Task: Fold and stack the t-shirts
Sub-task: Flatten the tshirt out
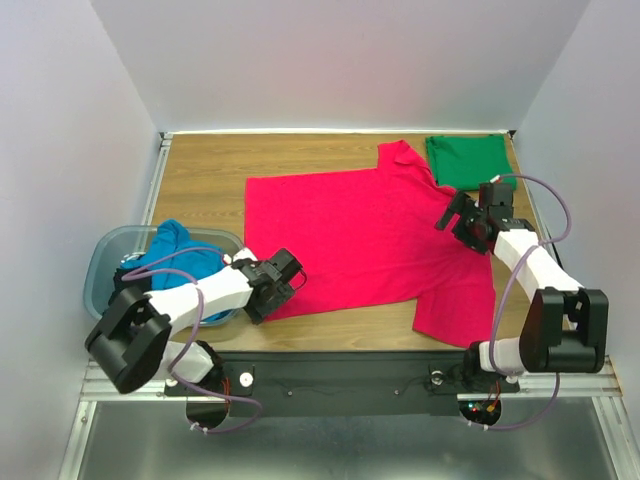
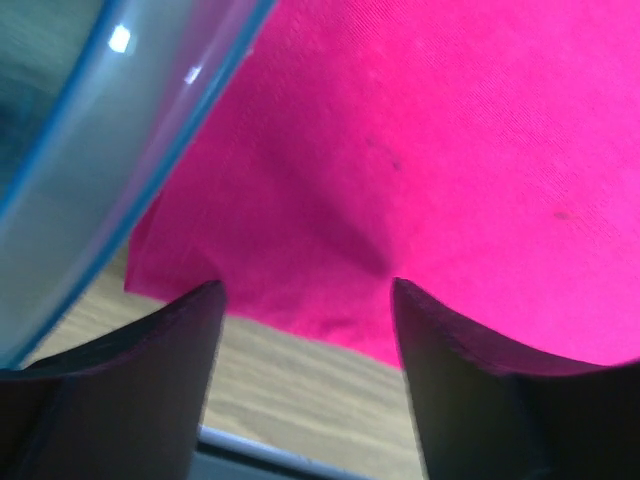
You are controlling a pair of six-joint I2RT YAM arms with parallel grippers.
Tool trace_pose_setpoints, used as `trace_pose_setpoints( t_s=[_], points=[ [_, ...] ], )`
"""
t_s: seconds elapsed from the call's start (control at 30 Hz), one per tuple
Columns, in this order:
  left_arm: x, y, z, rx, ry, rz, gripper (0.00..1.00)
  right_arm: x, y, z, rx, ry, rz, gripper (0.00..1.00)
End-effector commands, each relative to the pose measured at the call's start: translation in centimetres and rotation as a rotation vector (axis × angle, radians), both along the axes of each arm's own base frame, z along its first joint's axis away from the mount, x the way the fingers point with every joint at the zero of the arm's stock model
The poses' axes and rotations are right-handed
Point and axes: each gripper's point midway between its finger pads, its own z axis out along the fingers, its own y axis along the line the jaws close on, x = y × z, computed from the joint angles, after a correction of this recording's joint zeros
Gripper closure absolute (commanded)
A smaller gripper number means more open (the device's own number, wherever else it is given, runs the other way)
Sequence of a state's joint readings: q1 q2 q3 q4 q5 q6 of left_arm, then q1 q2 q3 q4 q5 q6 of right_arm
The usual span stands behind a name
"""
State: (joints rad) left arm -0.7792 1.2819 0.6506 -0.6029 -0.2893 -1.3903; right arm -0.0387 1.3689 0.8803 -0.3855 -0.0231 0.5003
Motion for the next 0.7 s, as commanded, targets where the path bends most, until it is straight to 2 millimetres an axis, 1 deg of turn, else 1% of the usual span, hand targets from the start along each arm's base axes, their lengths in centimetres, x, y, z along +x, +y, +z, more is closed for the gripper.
trace_pose_setpoints(
  t_s=[0.0, 0.03, 0.07, 0.13, 0.2, 0.23, 0.33, 0.37, 0.47, 0.5, 0.57, 0.6, 0.63, 0.67],
  points=[
    [-1.5, 1.6, -3.0, 0.076, 0.094, 0.057, 0.26, 0.0, 0.0, 2.2, -0.012, -0.087, 0.017, 0.0],
    [-1.6, 1.7, -3.1, 0.082, 0.1, 0.055, 0.27, -0.1, -0.1, 2.3, -0.017, -0.089, 0.012, 0.0],
    [-1.7, 1.8, -3.2, 0.09, 0.109, 0.054, 0.34, -0.3, -0.1, 2.4, -0.013, -0.089, 0.009, 0.0],
    [-1.7, 1.8, -3.2, 0.091, 0.111, 0.049, 0.44, -0.7, 0.0, 2.4, -0.006, -0.083, 0.009, 0.0],
    [-1.8, 1.6, -3.0, 0.079, 0.108, 0.044, 0.59, -0.9, 0.0, 2.4, -0.002, -0.076, 0.0, 0.0],
    [-1.6, 1.5, -2.6, 0.068, 0.097, 0.044, 0.7, -1.0, 0.0, 2.3, -0.001, -0.072, -0.001, 0.0],
    [-1.6, 1.6, -2.4, 0.061, 0.085, 0.044, 0.85, -1.2, 0.0, 2.2, -0.001, -0.066, -0.01, 0.0],
    [-1.6, 1.5, -2.3, 0.056, 0.081, 0.04, 0.93, -1.3, 0.0, 2.2, 0.003, -0.064, -0.01, 0.0],
    [-1.6, 1.2, -2.1, 0.04, 0.084, 0.024, 0.99, -1.7, 0.1, 2.4, 0.007, -0.061, -0.009, 0.0],
    [-1.6, 1.1, -1.9, 0.037, 0.082, 0.021, 1.0, -2.2, 0.1, 2.4, 0.006, -0.047, -0.012, 0.0],
    [-1.5, 1.1, -1.6, 0.031, 0.071, 0.02, 1.0, -3.0, -0.1, 2.9, 0.005, -0.044, -0.034, 0.0],
    [-1.5, 1.1, -1.3, 0.032, 0.068, 0.019, 1.0, -4.2, -0.1, 2.5, 0.012, 0.0, -0.047, 0.0],
    [-1.5, 1.2, -1.1, 0.034, 0.067, 0.016, 1.0, -5.0, -0.7, 2.4, -0.008, 0.018, -0.085, 0.0],
    [-1.4, 1.3, -0.8, 0.036, 0.058, 0.016, 1.0, -5.9, -0.6, 2.6, 0.006, 0.025, -0.107, 0.0]
  ],
)
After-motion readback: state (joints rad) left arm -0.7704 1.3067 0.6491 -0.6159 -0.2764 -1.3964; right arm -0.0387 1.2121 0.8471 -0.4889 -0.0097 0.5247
